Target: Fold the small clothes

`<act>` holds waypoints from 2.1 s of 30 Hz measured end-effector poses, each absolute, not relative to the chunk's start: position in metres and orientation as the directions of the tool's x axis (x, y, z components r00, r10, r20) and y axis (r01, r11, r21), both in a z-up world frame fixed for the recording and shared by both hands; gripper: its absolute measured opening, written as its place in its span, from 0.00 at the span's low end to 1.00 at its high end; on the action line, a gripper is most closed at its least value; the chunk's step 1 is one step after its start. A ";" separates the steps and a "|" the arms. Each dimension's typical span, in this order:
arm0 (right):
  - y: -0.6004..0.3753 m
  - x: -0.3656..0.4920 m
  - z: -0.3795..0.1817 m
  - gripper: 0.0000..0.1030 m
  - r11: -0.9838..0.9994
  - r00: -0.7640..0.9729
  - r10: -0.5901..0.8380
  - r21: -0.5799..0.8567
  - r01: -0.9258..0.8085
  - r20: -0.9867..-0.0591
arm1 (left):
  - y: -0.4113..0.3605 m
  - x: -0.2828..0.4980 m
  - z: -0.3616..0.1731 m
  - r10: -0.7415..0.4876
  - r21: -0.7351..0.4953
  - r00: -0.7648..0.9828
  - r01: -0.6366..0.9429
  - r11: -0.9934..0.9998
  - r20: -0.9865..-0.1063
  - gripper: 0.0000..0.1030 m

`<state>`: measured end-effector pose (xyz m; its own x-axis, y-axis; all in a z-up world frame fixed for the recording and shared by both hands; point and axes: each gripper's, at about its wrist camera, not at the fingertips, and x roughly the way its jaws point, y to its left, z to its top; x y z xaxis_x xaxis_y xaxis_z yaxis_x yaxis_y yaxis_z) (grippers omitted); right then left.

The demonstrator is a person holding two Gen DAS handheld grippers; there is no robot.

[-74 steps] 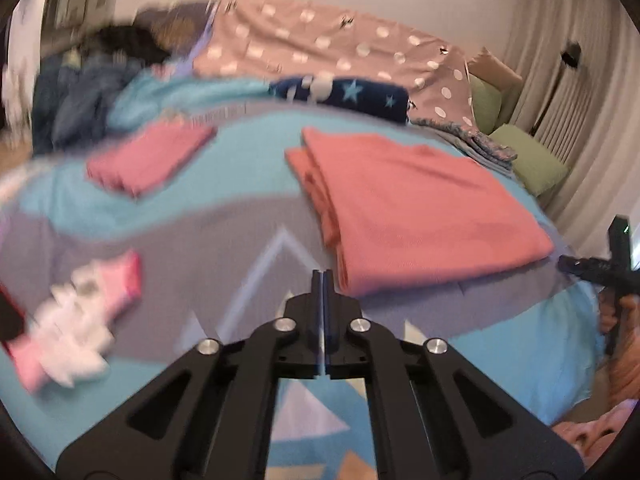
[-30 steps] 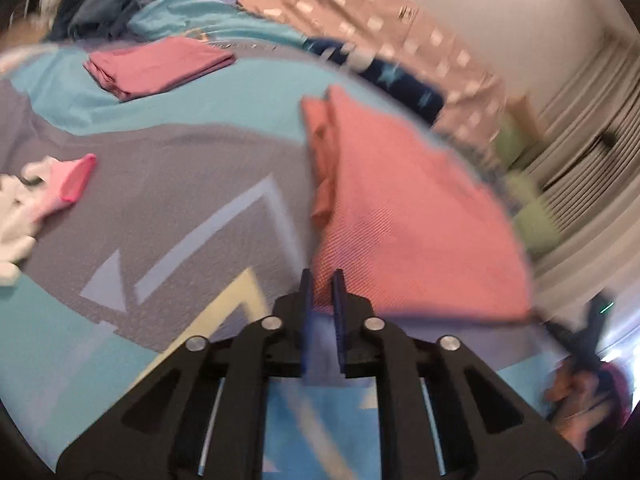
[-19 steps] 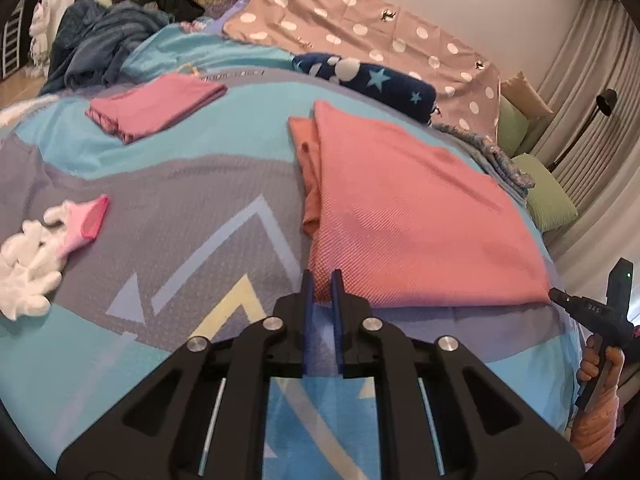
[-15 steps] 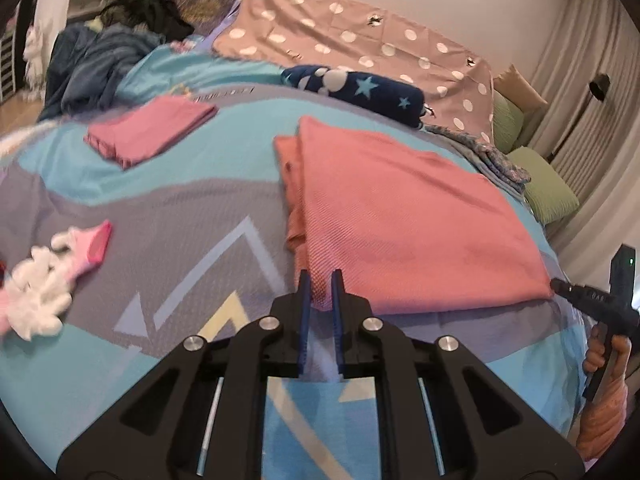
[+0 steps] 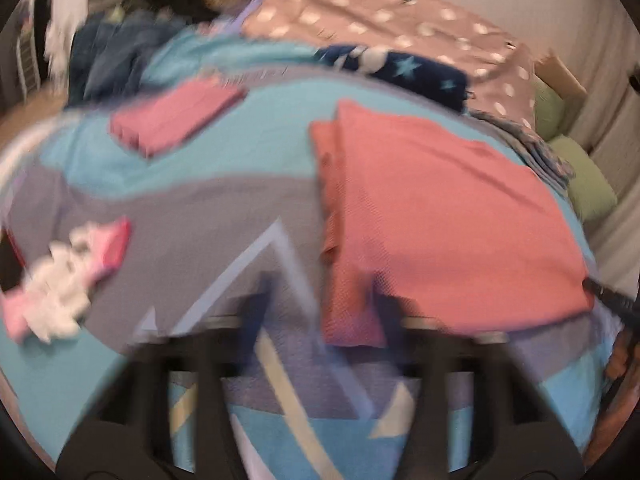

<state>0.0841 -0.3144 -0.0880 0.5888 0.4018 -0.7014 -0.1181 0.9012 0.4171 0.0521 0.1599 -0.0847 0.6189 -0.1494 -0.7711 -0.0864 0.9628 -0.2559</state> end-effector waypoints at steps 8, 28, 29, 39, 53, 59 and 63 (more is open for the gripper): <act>-0.349 0.073 -0.080 0.02 0.756 0.595 0.582 0.638 -0.145 -0.554 | 0.166 0.035 -0.057 -0.128 -0.232 0.629 -0.086 0.969 -0.767 0.00; -0.407 0.095 -0.095 0.25 0.745 0.498 0.529 0.657 0.114 -0.687 | -0.072 0.125 -0.026 -0.326 -0.161 0.509 0.342 0.926 -0.796 0.23; -0.411 0.099 -0.093 0.25 0.750 0.503 0.516 0.649 0.127 -0.694 | -0.097 0.131 -0.029 -0.340 -0.153 0.486 0.383 0.911 -0.805 0.23; -0.390 0.228 -0.082 0.27 0.761 0.359 0.608 0.649 -0.008 -0.709 | -0.198 0.137 -0.057 -0.325 -0.075 0.420 0.512 0.856 -0.847 0.45; -0.331 0.295 -0.099 0.37 0.749 0.213 0.662 0.632 -0.197 -0.718 | -0.210 0.083 -0.060 -0.335 -0.039 0.344 0.644 0.764 -0.877 0.53; -0.349 0.293 -0.106 0.32 0.699 0.200 0.715 0.688 -0.194 -0.670 | -0.222 0.063 -0.072 -0.323 0.043 0.367 0.716 0.697 -0.873 0.53; -0.345 0.292 -0.103 0.34 0.707 0.191 0.706 0.671 -0.222 -0.682 | -0.233 0.051 -0.072 -0.355 0.037 0.352 0.754 0.656 -0.866 0.52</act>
<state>0.2919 -0.3448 -0.1028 0.1909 0.7065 -0.6815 -0.2216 0.7074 0.6712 0.0511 -0.2326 -0.0719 0.3517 -0.3547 -0.8663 0.7538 0.6561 0.0374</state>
